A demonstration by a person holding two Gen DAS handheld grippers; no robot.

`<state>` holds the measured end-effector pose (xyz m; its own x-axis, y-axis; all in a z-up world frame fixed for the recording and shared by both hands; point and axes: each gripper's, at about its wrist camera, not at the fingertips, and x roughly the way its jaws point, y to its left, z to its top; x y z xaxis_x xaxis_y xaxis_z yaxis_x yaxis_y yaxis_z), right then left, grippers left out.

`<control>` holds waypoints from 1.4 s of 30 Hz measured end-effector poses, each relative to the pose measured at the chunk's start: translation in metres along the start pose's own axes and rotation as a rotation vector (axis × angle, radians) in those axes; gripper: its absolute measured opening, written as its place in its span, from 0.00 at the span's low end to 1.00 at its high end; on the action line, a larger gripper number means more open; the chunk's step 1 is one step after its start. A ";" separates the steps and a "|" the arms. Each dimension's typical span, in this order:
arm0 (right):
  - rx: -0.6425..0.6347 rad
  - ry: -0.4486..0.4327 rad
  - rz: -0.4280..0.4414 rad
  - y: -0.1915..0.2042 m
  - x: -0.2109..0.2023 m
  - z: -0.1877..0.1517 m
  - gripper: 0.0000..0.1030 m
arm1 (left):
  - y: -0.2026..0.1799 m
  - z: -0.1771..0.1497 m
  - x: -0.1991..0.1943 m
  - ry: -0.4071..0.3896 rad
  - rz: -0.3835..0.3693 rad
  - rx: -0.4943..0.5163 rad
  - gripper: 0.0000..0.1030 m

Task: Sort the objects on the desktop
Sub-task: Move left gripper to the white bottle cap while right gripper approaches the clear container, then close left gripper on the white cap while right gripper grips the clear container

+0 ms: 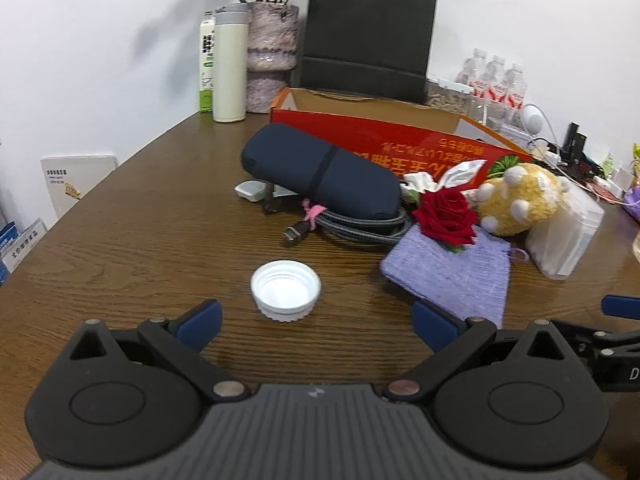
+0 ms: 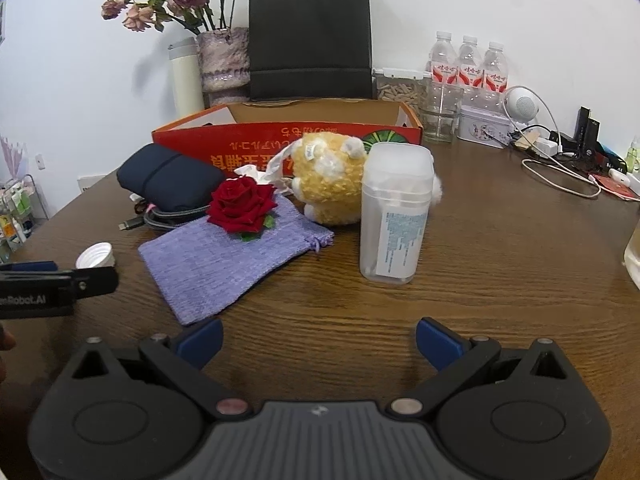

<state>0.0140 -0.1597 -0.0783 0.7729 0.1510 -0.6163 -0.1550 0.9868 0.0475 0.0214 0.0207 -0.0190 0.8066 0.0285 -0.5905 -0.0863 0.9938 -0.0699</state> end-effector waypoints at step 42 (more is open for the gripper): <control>0.010 -0.046 -0.175 -0.033 0.071 0.052 0.65 | 0.008 0.012 0.027 0.001 0.042 0.010 0.47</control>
<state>0.1054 -0.1781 -0.0829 0.8150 -0.0207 -0.5791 -0.0099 0.9987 -0.0497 0.0497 0.0310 -0.0261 0.8019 0.0697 -0.5934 -0.1137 0.9928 -0.0371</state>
